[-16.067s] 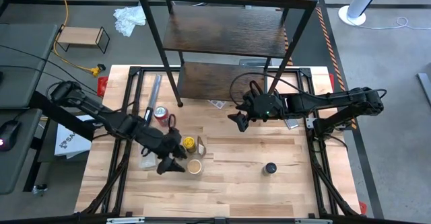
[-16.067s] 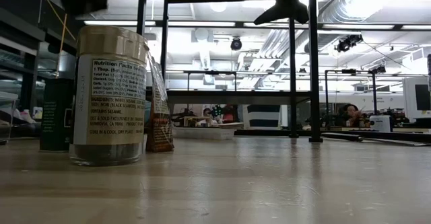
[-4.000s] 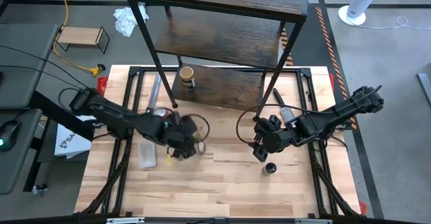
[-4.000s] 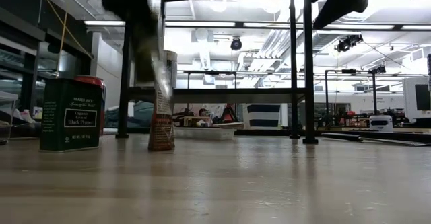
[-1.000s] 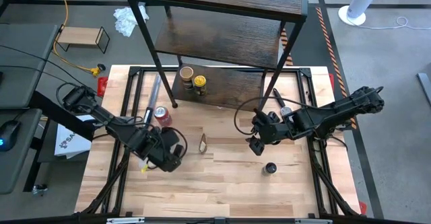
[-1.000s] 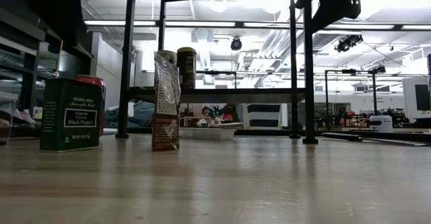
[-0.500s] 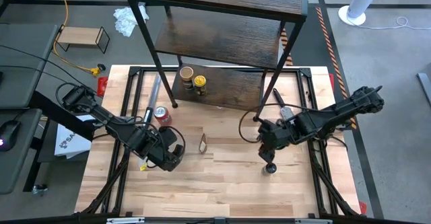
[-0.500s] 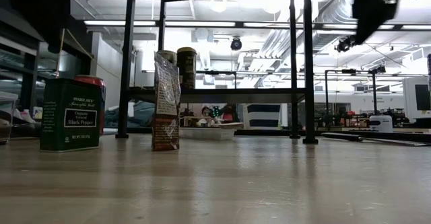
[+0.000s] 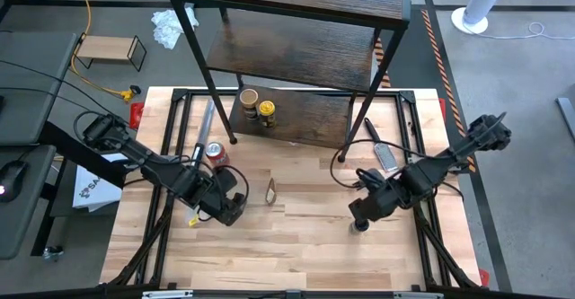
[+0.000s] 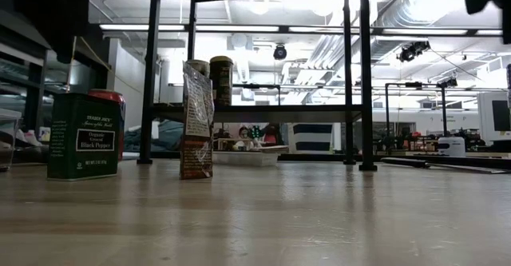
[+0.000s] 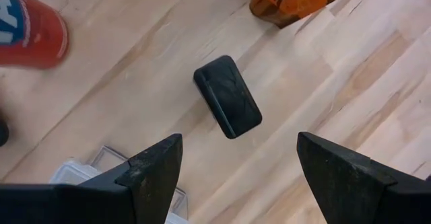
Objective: Shelf spices
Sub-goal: Put the black seasoning bottle on the bottom shelf aligned with the yellow seasoning bottle
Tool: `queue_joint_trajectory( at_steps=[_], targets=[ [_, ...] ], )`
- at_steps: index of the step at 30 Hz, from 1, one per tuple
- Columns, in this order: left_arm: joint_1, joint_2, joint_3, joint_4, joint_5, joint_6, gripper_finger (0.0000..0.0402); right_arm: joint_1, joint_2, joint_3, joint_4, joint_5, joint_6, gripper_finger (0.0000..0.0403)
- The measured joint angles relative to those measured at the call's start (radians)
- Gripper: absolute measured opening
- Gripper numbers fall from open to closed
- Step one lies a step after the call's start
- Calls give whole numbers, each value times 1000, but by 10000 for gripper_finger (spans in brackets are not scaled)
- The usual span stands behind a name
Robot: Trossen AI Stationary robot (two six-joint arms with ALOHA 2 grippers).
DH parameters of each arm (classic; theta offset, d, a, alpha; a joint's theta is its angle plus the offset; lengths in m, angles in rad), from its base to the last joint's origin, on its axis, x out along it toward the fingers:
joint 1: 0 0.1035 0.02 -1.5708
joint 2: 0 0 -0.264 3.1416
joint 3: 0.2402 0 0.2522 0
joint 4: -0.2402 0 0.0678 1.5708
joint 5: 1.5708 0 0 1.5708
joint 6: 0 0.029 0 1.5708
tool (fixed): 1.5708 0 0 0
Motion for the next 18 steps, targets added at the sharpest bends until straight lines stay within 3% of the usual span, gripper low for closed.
queue_joint_trajectory(
  at_steps=[5, 18],
  targets=[
    [32, 0, 0, 0, 0, 14, 289, 38, 52, 0, -15, 0, 163, 304],
    [92, 0, 0, -1, 1, 73, 289, 57, 234, 0, 133, -76, 237, 304]
  ],
)
